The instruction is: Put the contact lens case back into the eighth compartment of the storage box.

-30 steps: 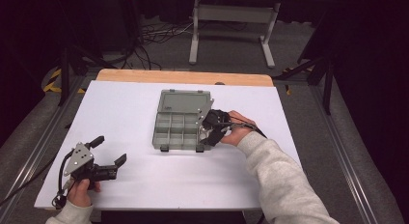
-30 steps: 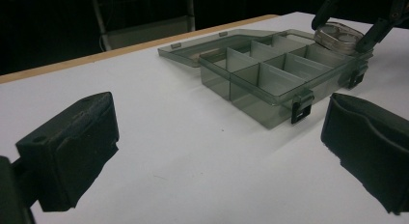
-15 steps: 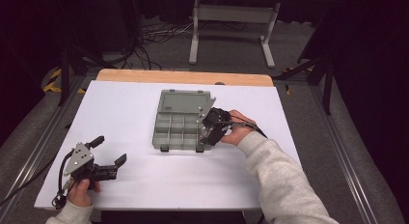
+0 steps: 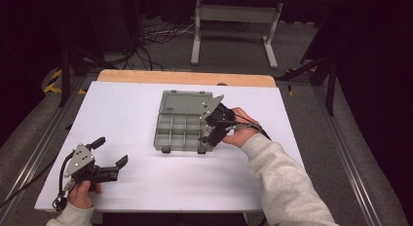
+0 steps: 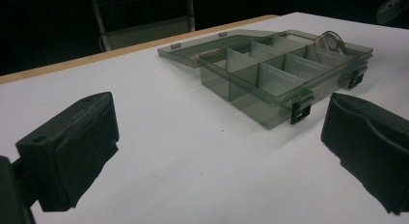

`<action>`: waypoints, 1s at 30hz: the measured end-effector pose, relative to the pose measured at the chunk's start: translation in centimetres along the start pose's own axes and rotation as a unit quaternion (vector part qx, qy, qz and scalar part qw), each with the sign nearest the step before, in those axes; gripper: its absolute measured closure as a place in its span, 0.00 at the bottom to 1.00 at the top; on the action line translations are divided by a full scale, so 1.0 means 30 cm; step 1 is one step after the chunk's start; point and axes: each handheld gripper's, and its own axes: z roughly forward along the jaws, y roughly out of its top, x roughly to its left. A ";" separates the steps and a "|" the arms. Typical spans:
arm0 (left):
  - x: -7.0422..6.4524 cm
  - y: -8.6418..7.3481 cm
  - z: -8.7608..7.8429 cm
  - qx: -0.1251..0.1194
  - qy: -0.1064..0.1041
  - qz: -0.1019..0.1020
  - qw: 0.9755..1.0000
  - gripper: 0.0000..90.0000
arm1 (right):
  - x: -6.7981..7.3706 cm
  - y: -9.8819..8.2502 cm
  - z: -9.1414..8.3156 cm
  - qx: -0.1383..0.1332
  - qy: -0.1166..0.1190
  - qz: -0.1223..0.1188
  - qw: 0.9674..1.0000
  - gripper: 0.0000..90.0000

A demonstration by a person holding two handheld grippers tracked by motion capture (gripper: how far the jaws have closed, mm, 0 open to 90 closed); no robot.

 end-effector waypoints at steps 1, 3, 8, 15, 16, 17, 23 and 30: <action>0.000 0.000 0.000 0.000 0.000 0.000 1.000 0.00 | 0.001 0.002 -0.003 -0.003 -0.001 0.000 1.000 0.06; 0.000 0.000 0.000 0.000 0.000 0.000 1.000 0.00 | 0.004 0.006 -0.008 -0.008 -0.004 -0.001 1.000 0.05; 0.001 0.000 0.000 0.000 0.001 0.000 1.000 0.00 | 0.026 0.026 -0.043 -0.033 -0.014 -0.003 0.999 0.02; 0.001 0.000 0.000 0.000 0.001 0.000 1.000 0.00 | 0.053 0.031 -0.076 -0.046 -0.018 0.002 0.999 0.00; 0.001 0.000 -0.001 0.000 0.001 0.000 1.000 0.00 | 0.059 0.028 -0.087 -0.052 -0.022 0.003 0.998 0.00; 0.001 0.000 0.000 -0.001 0.002 -0.001 1.000 0.00 | 0.062 0.026 -0.095 -0.054 -0.025 0.006 0.998 0.00; 0.001 0.000 -0.001 0.000 0.002 0.000 1.000 0.00 | 0.079 0.006 -0.138 -0.082 -0.034 0.025 0.996 0.00; 0.001 0.000 0.000 -0.001 0.003 -0.001 1.000 0.00 | 0.126 -0.026 -0.191 -0.117 -0.042 0.039 0.991 0.00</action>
